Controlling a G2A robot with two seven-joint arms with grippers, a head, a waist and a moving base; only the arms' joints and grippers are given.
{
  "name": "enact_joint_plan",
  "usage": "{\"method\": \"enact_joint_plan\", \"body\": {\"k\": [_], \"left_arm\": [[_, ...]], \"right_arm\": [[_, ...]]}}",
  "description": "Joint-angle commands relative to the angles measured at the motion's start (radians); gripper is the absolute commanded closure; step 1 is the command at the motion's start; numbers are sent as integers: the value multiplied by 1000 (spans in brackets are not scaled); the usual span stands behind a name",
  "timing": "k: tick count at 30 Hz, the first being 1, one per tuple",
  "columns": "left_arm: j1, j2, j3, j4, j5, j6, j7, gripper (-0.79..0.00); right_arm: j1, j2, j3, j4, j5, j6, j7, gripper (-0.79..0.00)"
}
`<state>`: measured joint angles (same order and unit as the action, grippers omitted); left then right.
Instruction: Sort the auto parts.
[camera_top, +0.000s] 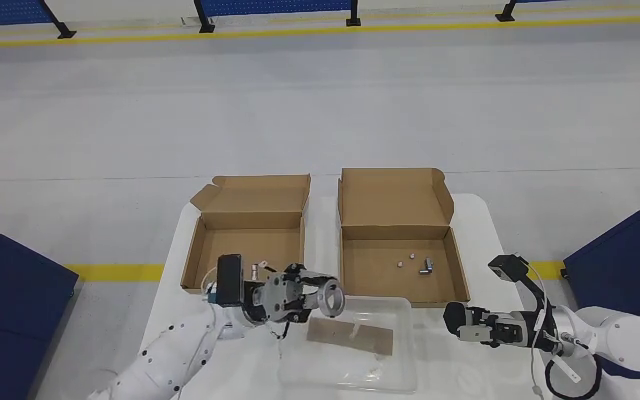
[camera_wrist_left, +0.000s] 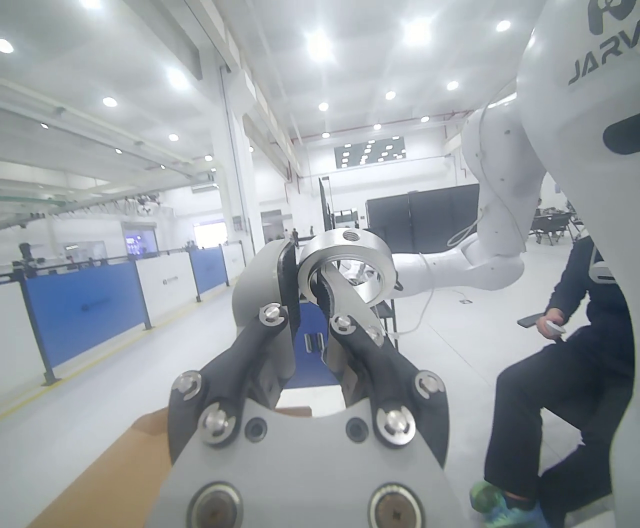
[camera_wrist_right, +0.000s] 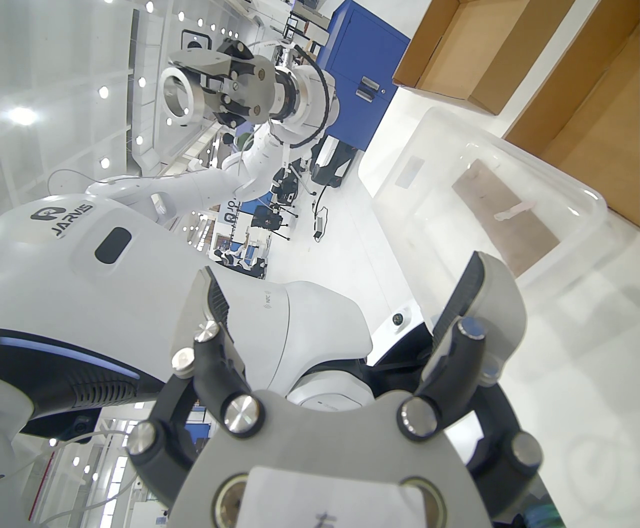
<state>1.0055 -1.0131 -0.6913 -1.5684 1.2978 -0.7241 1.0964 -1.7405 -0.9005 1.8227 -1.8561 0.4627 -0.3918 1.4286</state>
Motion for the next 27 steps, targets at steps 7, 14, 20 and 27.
{"method": "enact_joint_plan", "body": {"k": [7,14,20,27], "left_arm": [[-89,12,141,8,-21,171,171,0],[-120,19,190,11,-24,220,220,0],[-120,19,190,11,-24,220,220,0],[-120,19,190,11,-24,220,220,0]], "right_arm": [[0,0,0,0,0,0,0,-785],[0,0,0,0,0,0,0,-785],[0,0,0,0,0,0,0,-785],[0,0,0,0,0,0,0,-785]]}}
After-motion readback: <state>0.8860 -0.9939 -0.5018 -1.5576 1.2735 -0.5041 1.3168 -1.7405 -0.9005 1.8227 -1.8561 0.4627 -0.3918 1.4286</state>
